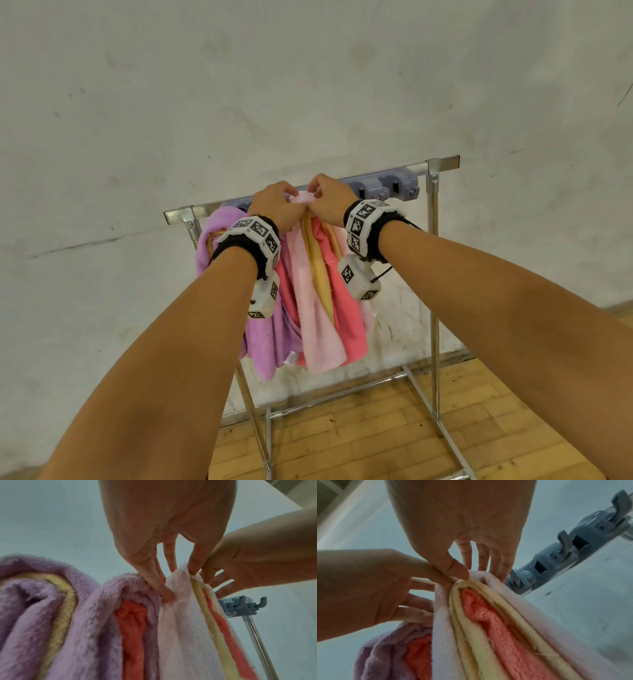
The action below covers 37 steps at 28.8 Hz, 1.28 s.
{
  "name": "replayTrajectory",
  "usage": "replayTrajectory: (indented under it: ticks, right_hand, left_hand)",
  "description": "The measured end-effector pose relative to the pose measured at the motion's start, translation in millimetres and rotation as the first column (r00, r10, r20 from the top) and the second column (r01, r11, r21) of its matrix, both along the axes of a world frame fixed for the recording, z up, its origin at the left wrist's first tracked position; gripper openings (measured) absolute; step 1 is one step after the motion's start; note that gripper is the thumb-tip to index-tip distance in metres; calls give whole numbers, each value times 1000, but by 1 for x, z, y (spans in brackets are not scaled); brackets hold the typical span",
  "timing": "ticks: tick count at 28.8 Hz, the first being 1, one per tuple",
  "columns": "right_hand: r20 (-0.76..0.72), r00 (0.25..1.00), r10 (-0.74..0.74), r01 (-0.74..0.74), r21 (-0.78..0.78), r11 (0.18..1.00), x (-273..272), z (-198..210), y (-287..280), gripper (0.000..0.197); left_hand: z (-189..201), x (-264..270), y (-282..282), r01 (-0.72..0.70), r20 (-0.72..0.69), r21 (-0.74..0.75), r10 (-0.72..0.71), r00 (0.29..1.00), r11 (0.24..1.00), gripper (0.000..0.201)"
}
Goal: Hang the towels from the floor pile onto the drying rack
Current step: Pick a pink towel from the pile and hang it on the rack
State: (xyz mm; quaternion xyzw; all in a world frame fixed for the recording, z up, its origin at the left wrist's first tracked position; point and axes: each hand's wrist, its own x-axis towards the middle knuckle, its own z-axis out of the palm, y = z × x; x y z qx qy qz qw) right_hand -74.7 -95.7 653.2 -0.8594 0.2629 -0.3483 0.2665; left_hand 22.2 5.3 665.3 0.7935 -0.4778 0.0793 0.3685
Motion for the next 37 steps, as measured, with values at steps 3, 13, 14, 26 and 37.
replayTrajectory:
  ticks: [3,13,14,26,37]
  right_hand:
    - [-27,999,-33,32,-34,999,-4,4,2,29]
    - [-69,995,-68,62,-73,995,-33,-16,17,24]
    - [-66,995,-70,66,-74,995,-34,-23,19,24]
    - [-150,985,-86,102,101,990,-50,-155,24,30]
    - [-327,941,-92,194,294,936,-49,-326,1,31]
  left_hand:
    - [1,-4,3,19,34,6,-19,999,1000,36]
    - [-21,-30,15,64,87,-45,-59,994,997,34]
    - [-26,-32,17,68,88,-54,-63,994,996,34]
    - [-150,-43,8,99,16,159,-103,995,982,19]
    - [-325,-43,-24,160,-254,405,-58,965,900,26]
